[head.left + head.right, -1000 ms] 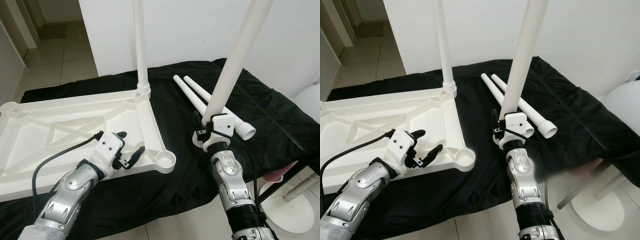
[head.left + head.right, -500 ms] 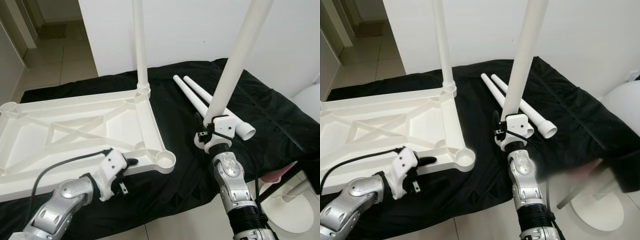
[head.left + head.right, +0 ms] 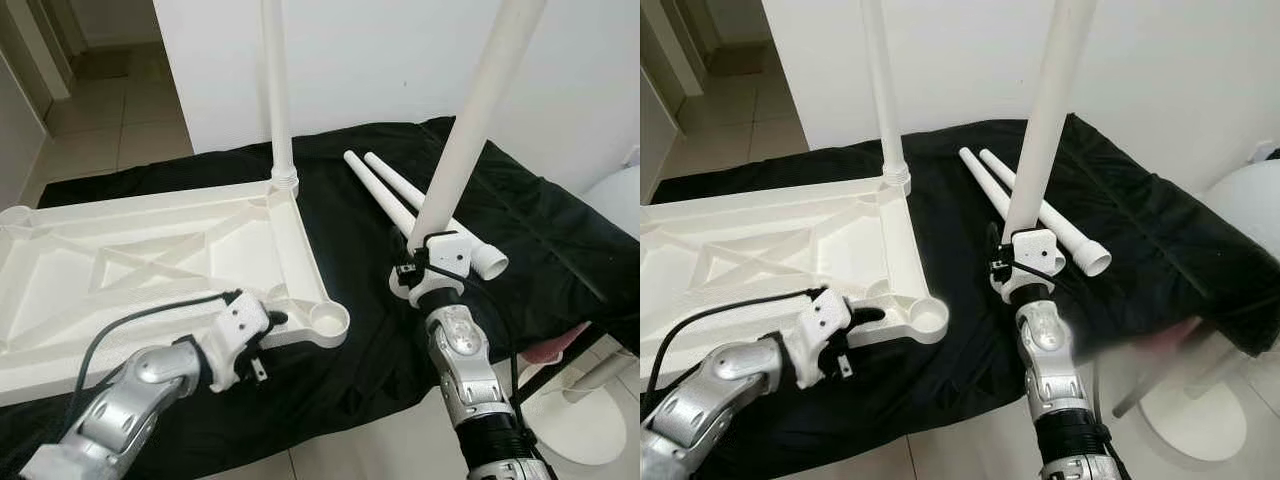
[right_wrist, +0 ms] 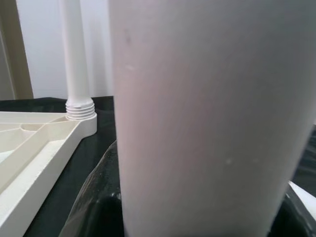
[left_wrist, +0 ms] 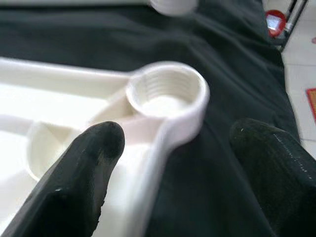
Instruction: Building children table
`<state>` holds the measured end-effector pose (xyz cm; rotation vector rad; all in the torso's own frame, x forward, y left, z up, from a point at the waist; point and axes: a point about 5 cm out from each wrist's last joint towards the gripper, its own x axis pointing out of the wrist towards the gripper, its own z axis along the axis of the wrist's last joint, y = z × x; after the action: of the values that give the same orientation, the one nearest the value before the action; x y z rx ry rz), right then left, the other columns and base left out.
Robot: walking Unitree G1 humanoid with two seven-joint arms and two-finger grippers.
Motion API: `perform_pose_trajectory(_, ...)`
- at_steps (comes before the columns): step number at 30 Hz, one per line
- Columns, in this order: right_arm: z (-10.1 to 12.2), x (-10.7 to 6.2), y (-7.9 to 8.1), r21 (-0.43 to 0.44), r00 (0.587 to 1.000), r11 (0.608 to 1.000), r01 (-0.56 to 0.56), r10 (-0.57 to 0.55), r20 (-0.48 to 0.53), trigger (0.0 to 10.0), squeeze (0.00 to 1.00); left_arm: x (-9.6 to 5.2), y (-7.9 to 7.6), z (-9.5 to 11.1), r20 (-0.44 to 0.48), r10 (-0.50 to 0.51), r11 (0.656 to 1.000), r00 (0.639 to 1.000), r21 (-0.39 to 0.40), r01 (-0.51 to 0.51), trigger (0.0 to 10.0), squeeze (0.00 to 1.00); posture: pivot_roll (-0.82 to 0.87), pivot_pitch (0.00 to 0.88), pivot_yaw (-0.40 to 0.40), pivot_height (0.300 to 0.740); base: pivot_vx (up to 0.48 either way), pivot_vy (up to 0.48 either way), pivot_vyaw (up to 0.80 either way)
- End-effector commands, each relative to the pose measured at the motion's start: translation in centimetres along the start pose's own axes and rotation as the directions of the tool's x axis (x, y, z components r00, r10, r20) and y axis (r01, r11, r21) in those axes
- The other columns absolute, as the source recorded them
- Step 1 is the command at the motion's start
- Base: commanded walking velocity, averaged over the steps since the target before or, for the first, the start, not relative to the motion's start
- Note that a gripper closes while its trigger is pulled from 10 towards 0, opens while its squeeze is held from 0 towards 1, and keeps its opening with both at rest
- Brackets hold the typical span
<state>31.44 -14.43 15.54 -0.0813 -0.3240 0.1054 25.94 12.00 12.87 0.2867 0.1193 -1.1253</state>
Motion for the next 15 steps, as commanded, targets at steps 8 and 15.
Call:
perform_pose_trajectory(8, 0.5, 0.0, 0.0, -0.013, 1.000, 1.000, 0.005, -0.005, 0.025, 10.0, 0.00, 0.1, 1.1, -0.7, -0.066, 0.009, 1.000, 0.998, 0.013, -0.008, 10.0, 0.00, -0.05, 0.020, 0.041, 0.740, 0.000, 0.000, 0.00)
perform_pose_trajectory(15, 0.5, 0.1, -0.2, -0.022, 1.000, 1.000, 0.008, -0.008, 0.029, 10.0, 0.00, 0.3, 0.7, -1.2, -0.091, -0.043, 0.999, 0.995, -0.004, 0.043, 10.0, 0.00, -0.05, 0.022, 0.045, 0.740, 0.000, 0.000, 0.00)
